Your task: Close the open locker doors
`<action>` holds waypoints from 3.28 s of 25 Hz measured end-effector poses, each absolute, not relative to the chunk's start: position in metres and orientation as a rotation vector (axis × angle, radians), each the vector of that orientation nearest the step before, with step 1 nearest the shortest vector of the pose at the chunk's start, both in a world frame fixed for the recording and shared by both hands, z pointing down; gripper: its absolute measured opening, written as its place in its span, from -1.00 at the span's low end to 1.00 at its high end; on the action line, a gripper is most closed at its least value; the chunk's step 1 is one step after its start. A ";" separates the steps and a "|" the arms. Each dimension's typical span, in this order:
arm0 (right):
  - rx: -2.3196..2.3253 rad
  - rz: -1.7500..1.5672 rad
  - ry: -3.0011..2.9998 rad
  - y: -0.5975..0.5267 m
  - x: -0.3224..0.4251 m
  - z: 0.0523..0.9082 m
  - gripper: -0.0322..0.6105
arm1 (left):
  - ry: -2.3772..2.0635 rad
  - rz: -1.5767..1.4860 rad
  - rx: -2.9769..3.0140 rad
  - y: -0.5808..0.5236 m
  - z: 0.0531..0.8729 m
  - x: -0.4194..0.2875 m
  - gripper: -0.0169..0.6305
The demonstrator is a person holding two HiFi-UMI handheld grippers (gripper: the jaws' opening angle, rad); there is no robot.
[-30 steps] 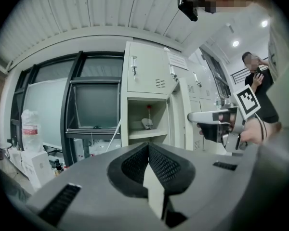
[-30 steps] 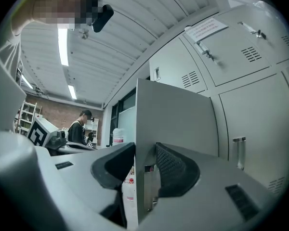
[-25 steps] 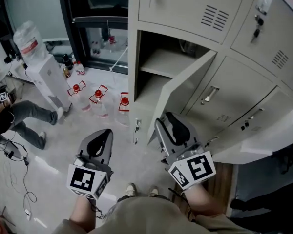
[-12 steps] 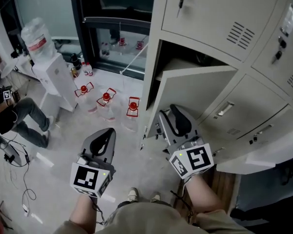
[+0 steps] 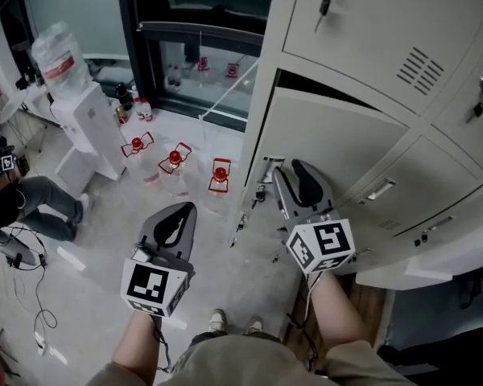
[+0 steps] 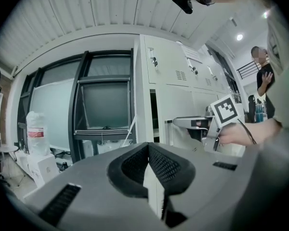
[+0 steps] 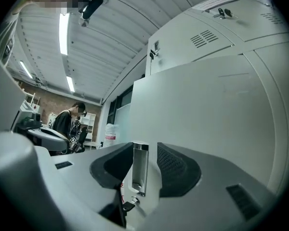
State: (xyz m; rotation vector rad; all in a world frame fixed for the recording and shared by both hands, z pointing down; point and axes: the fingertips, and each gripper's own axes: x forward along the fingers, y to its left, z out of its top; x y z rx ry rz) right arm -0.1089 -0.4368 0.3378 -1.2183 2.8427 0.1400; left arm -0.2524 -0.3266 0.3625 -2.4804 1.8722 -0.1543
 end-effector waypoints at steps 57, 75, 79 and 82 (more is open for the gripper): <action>-1.227 0.083 2.810 -0.278 0.055 0.292 -0.88 | 1.596 -0.106 -2.563 -0.255 0.303 -0.115 -0.92; -1.266 -0.013 2.920 -0.259 0.075 0.336 -0.88 | 1.576 -0.245 -2.611 -0.240 0.347 -0.089 -0.92; -1.258 0.009 2.918 -0.260 0.076 0.332 -0.88 | 1.581 -0.228 -2.607 -0.241 0.344 -0.087 -0.93; -1.249 0.009 2.920 -0.260 0.077 0.332 -0.88 | 1.580 -0.220 -2.610 -0.241 0.341 -0.085 -0.92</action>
